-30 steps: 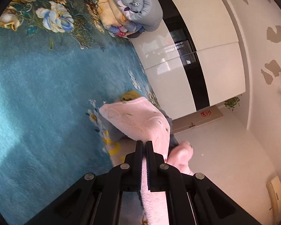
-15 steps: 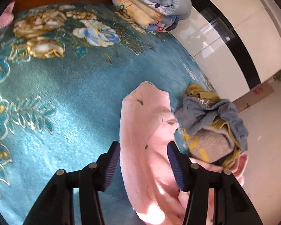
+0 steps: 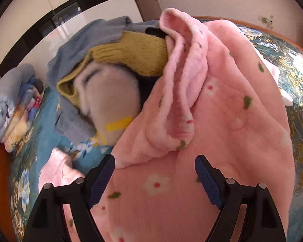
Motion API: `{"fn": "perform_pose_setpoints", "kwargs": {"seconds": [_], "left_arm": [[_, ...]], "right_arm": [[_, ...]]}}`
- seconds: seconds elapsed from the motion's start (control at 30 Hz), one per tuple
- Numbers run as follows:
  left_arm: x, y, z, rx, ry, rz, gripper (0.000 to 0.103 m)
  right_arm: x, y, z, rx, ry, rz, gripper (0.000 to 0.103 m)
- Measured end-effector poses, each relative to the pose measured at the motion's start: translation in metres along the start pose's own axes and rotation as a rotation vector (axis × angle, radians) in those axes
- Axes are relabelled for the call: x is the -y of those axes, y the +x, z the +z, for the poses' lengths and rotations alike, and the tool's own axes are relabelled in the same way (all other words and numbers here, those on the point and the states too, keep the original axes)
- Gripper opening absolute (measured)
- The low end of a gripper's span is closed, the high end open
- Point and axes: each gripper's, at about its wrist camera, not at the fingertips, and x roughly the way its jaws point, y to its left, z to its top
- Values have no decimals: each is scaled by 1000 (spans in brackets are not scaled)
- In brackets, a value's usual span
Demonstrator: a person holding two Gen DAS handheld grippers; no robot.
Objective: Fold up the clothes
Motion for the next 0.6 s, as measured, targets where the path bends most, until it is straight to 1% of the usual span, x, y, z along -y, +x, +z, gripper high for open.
{"fn": "perform_pose_setpoints", "kwargs": {"seconds": [0.1, 0.2, 0.23, 0.27, 0.3, 0.33, 0.37, 0.47, 0.57, 0.6], "left_arm": [[13, 26, 12, -13, 98, 26, 84], [10, 46, 19, -44, 112, 23, 81], [5, 46, 22, -41, 80, -7, 70], [-1, 46, 25, -42, 37, -34, 61], [-9, 45, 28, -38, -14, -37, 39], [-16, 43, 31, -35, -59, -18, 25], [-24, 40, 34, -28, -99, -5, 23], [-54, 18, 44, 32, -241, 11, 18], [-98, -15, 50, 101, -427, 45, 17], [-107, -27, 52, 120, -440, 67, 17]], "right_arm": [[10, -3, -9, -8, 29, 2, 63], [18, -6, -15, -1, 58, 0, 63], [20, -7, -17, -1, 64, 0, 63], [21, -7, -19, -3, 69, 0, 63], [22, -7, -21, -9, 72, 0, 63], [23, -6, -23, -16, 75, 0, 63], [22, -5, -25, -27, 79, 3, 63], [14, 4, -33, -73, 85, 28, 63], [-17, 24, -44, -162, 28, 96, 63], [-30, 33, -49, -196, 2, 120, 63]]}}
